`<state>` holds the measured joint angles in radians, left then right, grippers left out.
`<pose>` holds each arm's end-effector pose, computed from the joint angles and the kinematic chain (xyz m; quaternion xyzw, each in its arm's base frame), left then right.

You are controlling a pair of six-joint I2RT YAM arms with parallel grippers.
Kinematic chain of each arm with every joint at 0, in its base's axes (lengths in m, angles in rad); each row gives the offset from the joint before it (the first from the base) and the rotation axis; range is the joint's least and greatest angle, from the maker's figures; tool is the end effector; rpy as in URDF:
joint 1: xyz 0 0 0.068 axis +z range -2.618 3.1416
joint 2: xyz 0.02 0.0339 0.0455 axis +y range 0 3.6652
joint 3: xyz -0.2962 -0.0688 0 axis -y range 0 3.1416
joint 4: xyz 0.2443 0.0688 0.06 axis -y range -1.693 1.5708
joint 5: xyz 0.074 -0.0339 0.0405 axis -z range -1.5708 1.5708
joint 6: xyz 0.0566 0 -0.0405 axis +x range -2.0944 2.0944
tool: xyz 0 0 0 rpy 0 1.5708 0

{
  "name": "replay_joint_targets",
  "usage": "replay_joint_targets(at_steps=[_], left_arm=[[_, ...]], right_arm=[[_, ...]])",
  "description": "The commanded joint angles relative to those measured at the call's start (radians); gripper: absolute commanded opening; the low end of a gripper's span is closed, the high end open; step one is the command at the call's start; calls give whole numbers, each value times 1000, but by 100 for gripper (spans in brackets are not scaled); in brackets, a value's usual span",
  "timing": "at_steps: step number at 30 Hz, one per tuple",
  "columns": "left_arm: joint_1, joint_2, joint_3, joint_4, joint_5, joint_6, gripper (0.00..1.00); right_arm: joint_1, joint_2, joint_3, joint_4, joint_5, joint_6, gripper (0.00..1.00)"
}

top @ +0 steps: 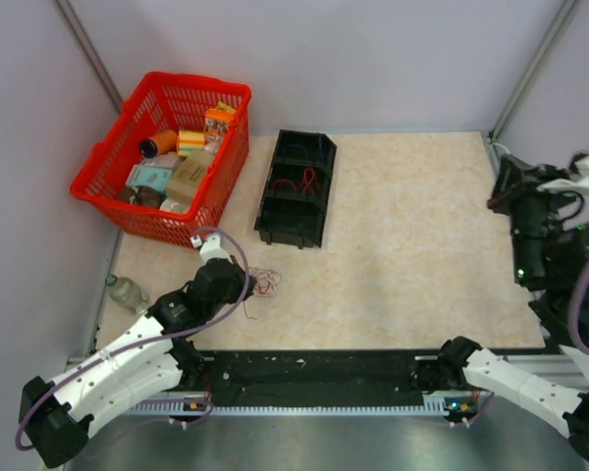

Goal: Untangle the cables

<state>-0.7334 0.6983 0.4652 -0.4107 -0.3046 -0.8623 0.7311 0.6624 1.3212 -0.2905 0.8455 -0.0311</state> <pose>0.1206 -0.0858 0.2290 -0.1246 0.8779 -0.2216 0.4057 0.0632 -0.0002 0.5328 0.1222 0.6047 0.0399 0.7860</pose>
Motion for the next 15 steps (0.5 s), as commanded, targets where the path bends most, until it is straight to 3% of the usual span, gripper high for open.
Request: replay_joint_targets(at_steps=[1, 6, 15], left_arm=[[5, 0, -7, 72, 38, 2, 0], [5, 6, -30, 118, 76, -14, 0], [5, 17, -53, 170, 142, -23, 0]], right_arm=[[7, 141, 74, -26, -225, 134, 0], [7, 291, 119, 33, -391, 197, 0], [7, 512, 176, 194, -499, 263, 0]])
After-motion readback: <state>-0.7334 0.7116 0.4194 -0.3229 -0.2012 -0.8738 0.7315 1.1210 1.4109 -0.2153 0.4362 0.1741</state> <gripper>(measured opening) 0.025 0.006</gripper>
